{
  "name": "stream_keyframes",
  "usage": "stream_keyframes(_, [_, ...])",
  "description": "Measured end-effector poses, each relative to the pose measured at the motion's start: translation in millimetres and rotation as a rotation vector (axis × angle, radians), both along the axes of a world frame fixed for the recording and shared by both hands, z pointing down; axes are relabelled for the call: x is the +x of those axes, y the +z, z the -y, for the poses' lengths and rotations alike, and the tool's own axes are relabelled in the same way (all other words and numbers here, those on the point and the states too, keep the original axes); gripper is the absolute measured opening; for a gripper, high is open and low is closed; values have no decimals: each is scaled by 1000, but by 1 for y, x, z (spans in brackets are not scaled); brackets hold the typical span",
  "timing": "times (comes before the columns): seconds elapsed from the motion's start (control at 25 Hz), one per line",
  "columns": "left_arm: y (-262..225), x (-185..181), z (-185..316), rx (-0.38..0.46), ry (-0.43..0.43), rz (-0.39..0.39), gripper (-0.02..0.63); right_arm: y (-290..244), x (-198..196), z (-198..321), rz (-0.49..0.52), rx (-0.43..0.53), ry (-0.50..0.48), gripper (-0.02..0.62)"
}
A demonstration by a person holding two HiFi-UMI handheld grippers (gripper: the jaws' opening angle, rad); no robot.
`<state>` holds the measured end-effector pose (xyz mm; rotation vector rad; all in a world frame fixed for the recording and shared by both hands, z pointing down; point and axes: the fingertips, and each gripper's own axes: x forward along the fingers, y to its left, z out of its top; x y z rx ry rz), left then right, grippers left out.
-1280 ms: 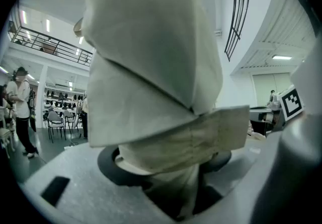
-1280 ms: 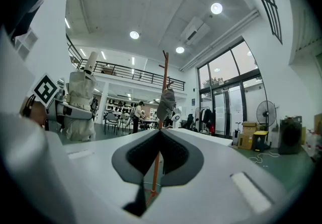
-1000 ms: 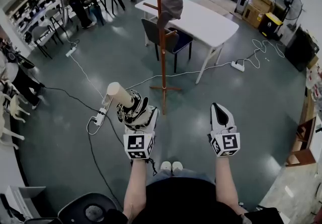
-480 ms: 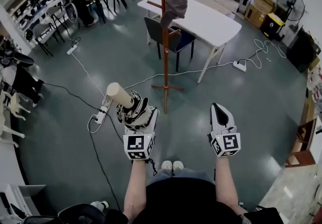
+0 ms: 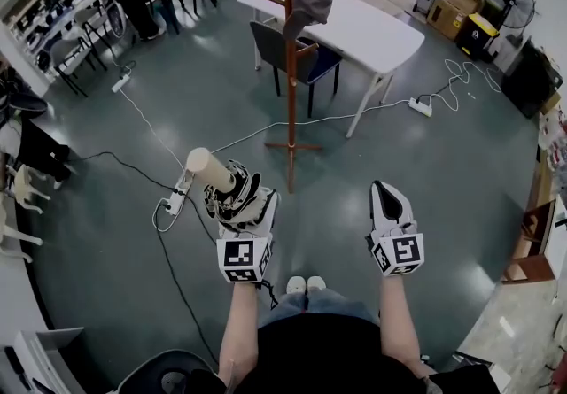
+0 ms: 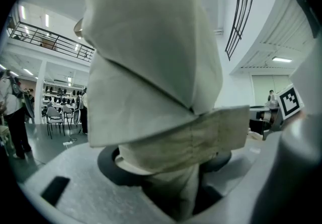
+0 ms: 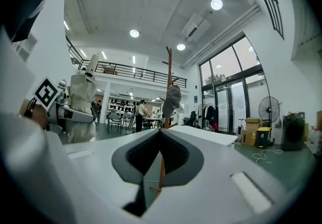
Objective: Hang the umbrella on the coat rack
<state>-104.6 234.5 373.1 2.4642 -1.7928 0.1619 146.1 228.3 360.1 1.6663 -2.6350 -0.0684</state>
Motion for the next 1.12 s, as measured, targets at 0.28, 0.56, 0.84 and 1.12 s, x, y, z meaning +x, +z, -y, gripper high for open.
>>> stream_keyframes(0.28, [5, -6, -2, -7, 19, -7, 293, 4, -8, -8, 5, 0, 5, 12])
stream_keyframes(0.56, [8, -8, 6, -9, 27, -10, 293, 8, -10, -1, 5, -6, 3, 12])
stream_keyframes(0.84, [10, -9, 31, -5, 26, -14, 293, 12, -14, 24, 0, -4, -11, 12])
stream_keyframes(1.12, [17, -4, 80, -2, 15, -4, 293, 22, -10, 76, 0, -11, -24, 12])
